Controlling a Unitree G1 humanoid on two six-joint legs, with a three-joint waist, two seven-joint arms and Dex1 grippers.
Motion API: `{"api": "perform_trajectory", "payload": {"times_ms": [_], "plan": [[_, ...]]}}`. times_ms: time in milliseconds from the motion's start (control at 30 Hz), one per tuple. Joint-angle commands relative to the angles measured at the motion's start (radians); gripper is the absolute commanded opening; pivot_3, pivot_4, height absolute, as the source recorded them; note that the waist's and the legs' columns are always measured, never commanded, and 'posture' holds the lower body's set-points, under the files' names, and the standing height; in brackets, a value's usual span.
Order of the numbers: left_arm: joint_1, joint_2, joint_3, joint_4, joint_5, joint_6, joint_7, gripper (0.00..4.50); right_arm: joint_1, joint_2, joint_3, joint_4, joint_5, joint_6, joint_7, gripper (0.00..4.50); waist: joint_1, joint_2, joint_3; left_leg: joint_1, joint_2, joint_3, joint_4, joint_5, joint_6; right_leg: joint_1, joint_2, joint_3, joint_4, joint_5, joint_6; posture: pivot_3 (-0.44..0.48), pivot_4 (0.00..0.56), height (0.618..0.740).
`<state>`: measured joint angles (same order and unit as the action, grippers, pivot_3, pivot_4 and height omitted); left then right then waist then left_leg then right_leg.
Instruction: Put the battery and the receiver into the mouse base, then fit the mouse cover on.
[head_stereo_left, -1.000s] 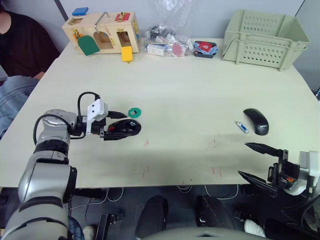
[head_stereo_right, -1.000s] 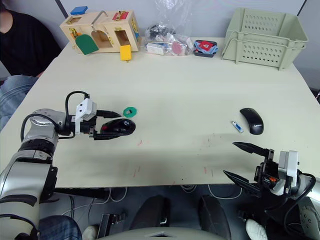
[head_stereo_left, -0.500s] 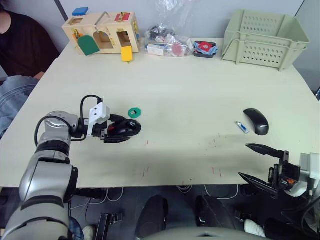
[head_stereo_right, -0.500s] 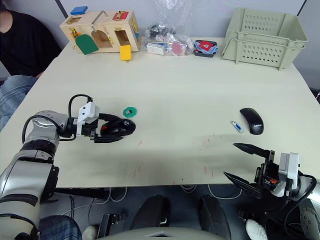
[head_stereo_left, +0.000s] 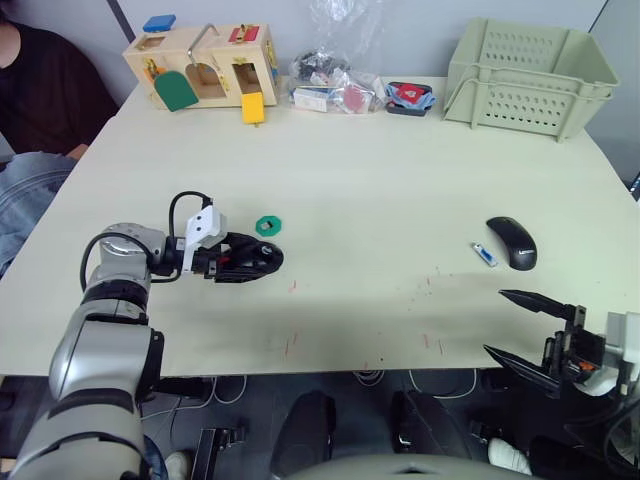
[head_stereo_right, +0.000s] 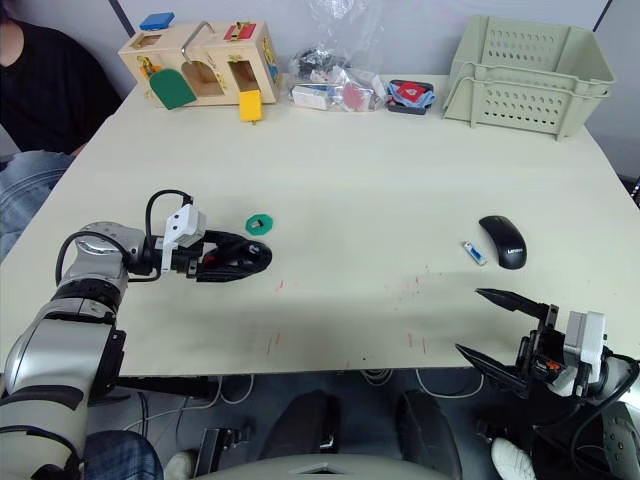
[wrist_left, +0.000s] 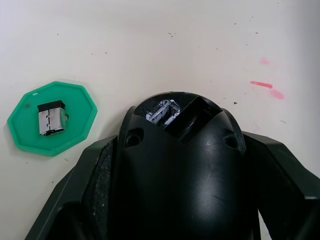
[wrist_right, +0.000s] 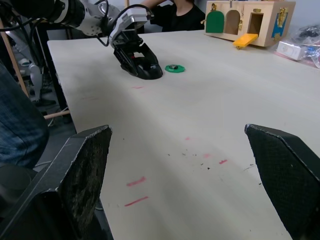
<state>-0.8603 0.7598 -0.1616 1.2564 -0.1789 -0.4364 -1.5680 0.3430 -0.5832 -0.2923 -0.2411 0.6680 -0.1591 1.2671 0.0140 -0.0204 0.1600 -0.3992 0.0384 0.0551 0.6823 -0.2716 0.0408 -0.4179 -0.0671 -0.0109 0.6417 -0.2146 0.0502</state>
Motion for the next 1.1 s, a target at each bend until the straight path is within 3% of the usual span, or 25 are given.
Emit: {"api": "perform_trajectory", "payload": {"times_ms": [33, 767, 1100], "plan": [[-0.003, 0.01, 0.019, -0.012, -0.006, 0.0, -0.046, 3.14, -0.001, -0.003, -0.029, -0.004, 0.005, -0.02, 0.005, 4.5, 0.0, 0.0, 0.0, 0.0, 0.0, 0.0, 0.0, 0.0, 0.0, 0.0, 0.0, 0.0, 0.0, 0.0, 0.0, 0.0, 0.15, 0.74], [0.031, 0.026, 0.034, -0.042, 0.008, -0.025, -0.046, 3.14, -0.069, -0.005, -0.001, 0.044, -0.006, -0.016, 0.028, 4.5, -0.002, 0.0, 0.0, 0.0, 0.0, 0.0, 0.0, 0.0, 0.0, 0.0, 0.0, 0.0, 0.0, 0.0, 0.0, 0.0, 0.15, 0.74], [0.042, 0.071, -0.027, -0.171, -0.075, 0.038, -0.046, 3.14, -0.073, 0.002, 0.008, 0.041, -0.007, -0.018, 0.031, 4.5, -0.001, 0.0, 0.0, 0.0, 0.0, 0.0, 0.0, 0.0, 0.0, 0.0, 0.0, 0.0, 0.001, 0.0, 0.0, 0.0, 0.15, 0.74]]}}
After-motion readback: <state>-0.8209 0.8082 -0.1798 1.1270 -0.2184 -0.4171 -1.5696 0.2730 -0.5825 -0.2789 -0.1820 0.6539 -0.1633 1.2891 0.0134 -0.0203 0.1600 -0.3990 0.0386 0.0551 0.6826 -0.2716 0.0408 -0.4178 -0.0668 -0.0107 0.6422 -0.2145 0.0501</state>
